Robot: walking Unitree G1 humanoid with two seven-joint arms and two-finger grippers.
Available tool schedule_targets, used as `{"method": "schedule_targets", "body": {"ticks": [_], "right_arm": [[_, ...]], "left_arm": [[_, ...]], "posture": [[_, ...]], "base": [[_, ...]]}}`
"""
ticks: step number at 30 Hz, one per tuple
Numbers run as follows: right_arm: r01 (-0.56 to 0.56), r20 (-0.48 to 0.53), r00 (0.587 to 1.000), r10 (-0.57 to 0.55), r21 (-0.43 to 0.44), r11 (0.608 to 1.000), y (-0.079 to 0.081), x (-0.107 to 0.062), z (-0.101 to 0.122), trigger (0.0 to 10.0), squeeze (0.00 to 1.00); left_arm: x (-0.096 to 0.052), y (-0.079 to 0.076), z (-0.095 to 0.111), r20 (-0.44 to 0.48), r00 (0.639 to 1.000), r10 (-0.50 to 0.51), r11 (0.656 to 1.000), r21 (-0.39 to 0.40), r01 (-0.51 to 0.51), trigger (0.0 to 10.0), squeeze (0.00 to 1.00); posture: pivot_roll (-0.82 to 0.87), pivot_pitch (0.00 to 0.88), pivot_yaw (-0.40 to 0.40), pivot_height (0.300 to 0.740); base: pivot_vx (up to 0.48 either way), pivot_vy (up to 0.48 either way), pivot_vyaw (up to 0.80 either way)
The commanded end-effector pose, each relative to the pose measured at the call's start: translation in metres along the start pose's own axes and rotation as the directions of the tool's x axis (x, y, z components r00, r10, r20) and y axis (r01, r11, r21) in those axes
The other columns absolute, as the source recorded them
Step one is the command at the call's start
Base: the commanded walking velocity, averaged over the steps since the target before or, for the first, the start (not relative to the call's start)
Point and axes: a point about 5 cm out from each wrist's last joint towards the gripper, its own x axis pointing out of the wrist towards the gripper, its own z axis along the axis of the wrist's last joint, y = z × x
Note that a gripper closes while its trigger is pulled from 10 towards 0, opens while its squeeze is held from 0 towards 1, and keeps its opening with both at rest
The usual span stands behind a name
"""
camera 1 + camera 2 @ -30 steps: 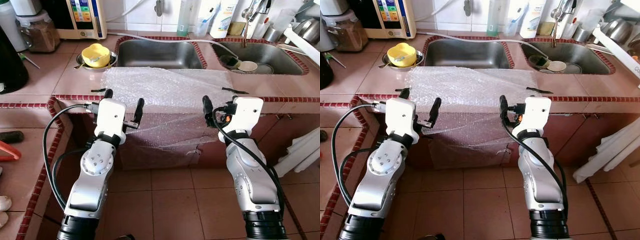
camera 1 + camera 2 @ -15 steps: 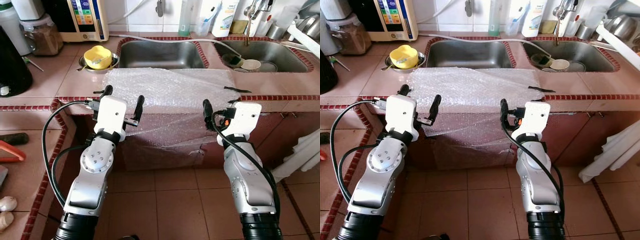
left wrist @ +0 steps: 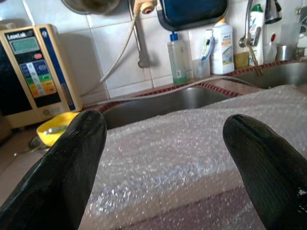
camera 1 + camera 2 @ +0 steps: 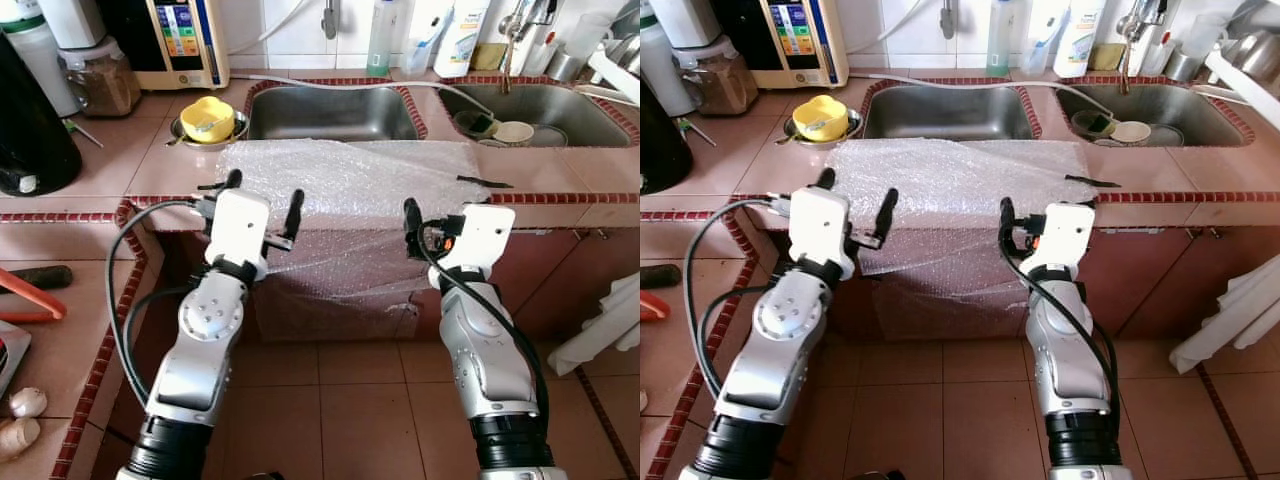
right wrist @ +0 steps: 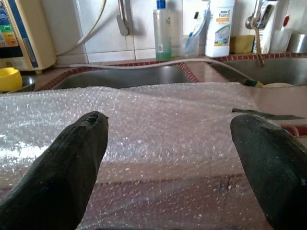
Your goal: Kitchen organization
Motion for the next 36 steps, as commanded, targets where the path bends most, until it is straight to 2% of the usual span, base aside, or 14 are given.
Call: {"method": "schedule_targets", "body": {"ticks": [1,5,7,11,16,18,24,28,33,36], "right_arm": [[0.006,0.013,1.000,-0.006,0.000,1.000,0.000,0.003,0.001,10.0,0.00],[0.007,0.016,1.000,-0.007,0.012,1.000,0.008,0.014,0.001,10.0,0.00],[-0.008,0.025,1.000,0.008,-0.013,1.000,0.010,0.015,0.002,10.0,0.00],[-0.023,0.021,0.999,0.024,-0.042,0.999,0.004,0.012,0.001,10.0,0.00],[-0.013,0.040,0.999,0.015,-0.066,0.998,-0.002,0.009,0.003,10.0,0.00],[-0.011,0.084,0.996,0.019,-0.094,0.995,-0.002,0.010,0.014,10.0,0.00],[-0.024,0.130,0.991,0.043,-0.145,0.989,-0.002,0.013,0.025,10.0,0.00],[-0.029,0.121,0.991,0.049,-0.159,0.987,-0.005,0.013,0.025,10.0,0.00],[-0.050,0.111,0.991,0.070,-0.172,0.984,-0.002,0.013,0.024,10.0,0.00],[-0.054,0.110,0.991,0.073,-0.172,0.984,0.000,0.012,0.024,10.0,0.00]], "left_arm": [[0.002,0.000,0.000,0.009,1.000,0.001,1.000,0.006,-0.001,10.0,0.00],[0.008,-0.008,-0.008,-0.006,0.999,-0.054,0.998,-0.028,0.053,10.0,0.00],[0.011,-0.013,-0.008,0.008,0.997,-0.072,0.997,-0.030,0.072,10.0,0.00],[0.017,-0.015,-0.007,0.013,0.999,-0.049,0.998,-0.041,0.049,10.0,0.00],[0.019,-0.007,-0.003,0.035,0.999,0.014,1.000,-0.020,-0.013,10.0,0.00],[0.015,0.005,-0.006,0.010,0.998,0.068,0.998,-0.018,-0.068,10.0,0.00],[0.007,0.015,-0.012,0.016,0.996,0.089,0.996,0.022,-0.089,10.0,0.00],[0.007,0.014,-0.010,0.035,0.995,0.096,0.995,0.027,-0.097,10.0,0.00],[0.010,0.003,-0.005,0.057,0.995,0.077,0.997,0.026,-0.078,10.0,0.00],[0.010,0.003,-0.006,0.054,0.996,0.073,0.997,0.022,-0.074,10.0,0.00]], "posture": [[0.06,0.000,0.025,0.740],[0.02,0.000,0.030,0.740],[0.01,0.000,0.020,0.740],[0.01,0.000,-0.015,0.740],[0.00,0.000,-0.011,0.740],[-0.01,0.000,-0.002,0.740],[-0.02,0.000,-0.013,0.740],[-0.02,0.000,-0.026,0.740],[-0.03,0.019,-0.033,0.740],[-0.04,0.038,-0.027,0.740]], "base": [[0.000,0.000,0.00],[0.000,0.000,0.00],[0.000,0.000,0.00],[0.000,0.000,0.00],[0.000,0.000,0.00],[0.000,0.000,0.00],[0.000,0.000,0.00],[0.000,0.000,0.00],[0.000,0.000,0.00],[0.000,0.000,0.00]]}}
